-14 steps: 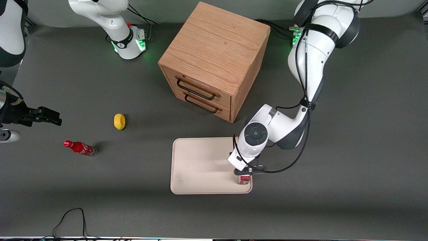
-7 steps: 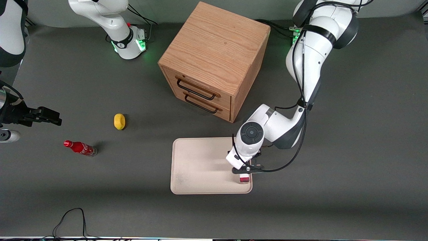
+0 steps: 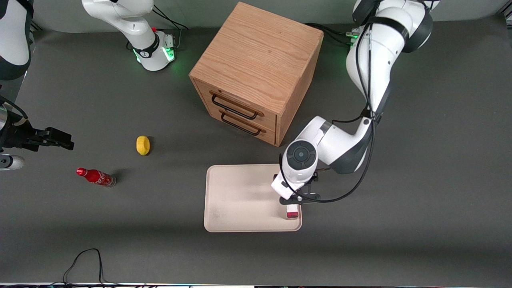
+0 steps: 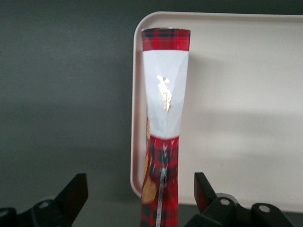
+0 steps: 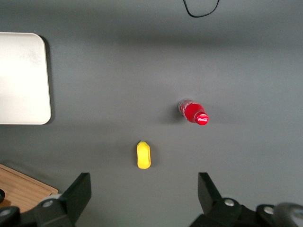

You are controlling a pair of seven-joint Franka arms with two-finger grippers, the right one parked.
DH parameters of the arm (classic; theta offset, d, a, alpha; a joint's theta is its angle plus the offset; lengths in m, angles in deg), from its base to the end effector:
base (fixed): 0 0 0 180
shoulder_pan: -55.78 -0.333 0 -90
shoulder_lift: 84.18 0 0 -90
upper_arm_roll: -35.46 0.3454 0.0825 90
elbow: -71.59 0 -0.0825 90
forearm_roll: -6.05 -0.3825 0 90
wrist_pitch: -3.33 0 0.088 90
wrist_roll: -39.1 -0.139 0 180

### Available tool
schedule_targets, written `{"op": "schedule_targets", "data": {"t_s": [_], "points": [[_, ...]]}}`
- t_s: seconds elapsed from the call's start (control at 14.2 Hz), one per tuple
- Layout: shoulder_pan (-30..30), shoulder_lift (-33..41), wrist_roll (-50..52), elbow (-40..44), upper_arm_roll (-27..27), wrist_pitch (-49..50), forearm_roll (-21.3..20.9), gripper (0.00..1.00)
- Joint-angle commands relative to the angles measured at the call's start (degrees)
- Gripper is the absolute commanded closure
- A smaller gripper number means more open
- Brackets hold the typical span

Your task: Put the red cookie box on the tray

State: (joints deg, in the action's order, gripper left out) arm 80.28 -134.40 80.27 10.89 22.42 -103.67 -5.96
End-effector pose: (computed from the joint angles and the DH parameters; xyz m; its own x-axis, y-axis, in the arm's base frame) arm 0.6673 -0.4131 0.2953 0.9971 0.0730 -0.0227 0.0718 -0.9962 -0.0501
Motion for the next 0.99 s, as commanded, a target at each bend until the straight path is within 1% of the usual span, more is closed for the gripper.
{"op": "schedule_targets", "data": {"t_s": [0.0, 0.14, 0.28, 0.42, 0.56, 0.78, 0.92], "points": [[-0.5, 5.6, -0.2, -0.5, -0.3, 7.9, 1.0, 0.00], [-2.9, 13.3, -1.6, -1.8, -0.1, 13.0, 2.5, 0.00], [-7.1, 21.8, -7.5, -7.1, -0.1, 17.0, 5.3, 0.00], [-11.7, 28.6, -12.9, -11.9, -0.1, 19.5, 5.9, 0.00], [-16.6, 33.4, -19.3, -15.2, -0.1, 21.7, 6.0, 0.00], [-26.6, 41.0, -31.6, -22.7, 0.1, 21.7, 8.4, 0.00], [-30.6, 43.0, -35.2, -24.5, 0.1, 21.3, 8.4, 0.00]]}}
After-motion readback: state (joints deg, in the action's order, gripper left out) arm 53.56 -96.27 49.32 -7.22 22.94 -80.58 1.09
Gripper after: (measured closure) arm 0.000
